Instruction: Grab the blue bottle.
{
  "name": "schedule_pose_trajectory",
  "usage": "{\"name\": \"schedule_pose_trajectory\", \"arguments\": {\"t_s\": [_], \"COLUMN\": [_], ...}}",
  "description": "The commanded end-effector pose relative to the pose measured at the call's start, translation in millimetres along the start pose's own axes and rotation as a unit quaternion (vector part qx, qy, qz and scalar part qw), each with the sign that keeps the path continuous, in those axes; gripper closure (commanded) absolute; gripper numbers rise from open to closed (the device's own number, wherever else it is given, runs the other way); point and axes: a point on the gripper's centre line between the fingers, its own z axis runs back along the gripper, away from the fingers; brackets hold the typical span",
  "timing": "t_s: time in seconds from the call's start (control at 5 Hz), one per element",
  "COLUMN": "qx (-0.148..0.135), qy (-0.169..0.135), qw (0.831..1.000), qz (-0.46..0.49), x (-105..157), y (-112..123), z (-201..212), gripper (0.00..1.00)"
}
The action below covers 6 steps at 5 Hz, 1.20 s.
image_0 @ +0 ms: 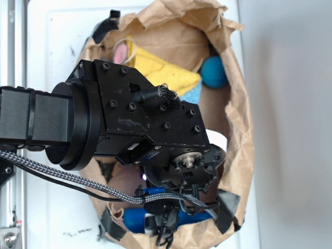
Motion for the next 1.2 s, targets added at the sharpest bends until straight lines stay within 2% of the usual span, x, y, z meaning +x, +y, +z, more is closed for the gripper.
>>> {"name": "schedule_pose_trajectory", "arguments": {"t_s": [0.0,0.2,0.6,0.8,1.0], "qx": [0.005,0.004,-0.036,-0.043,-0.03], "qy": [-0.024,-0.019,-0.029,-0.04,-0.041], "qw": [0.999,0.999,0.998,0.996,0.996], "qz": [-0.026,-0.032,-0.051,-0.064,-0.069], "x": [-5,-6,-4,-6,-5], "y": [-8,-9,-10,-13,-18], "z": [-4,-8,-20,-27,-38], "gripper": [0.0,0.0,0.0,0.0,0.0]}}
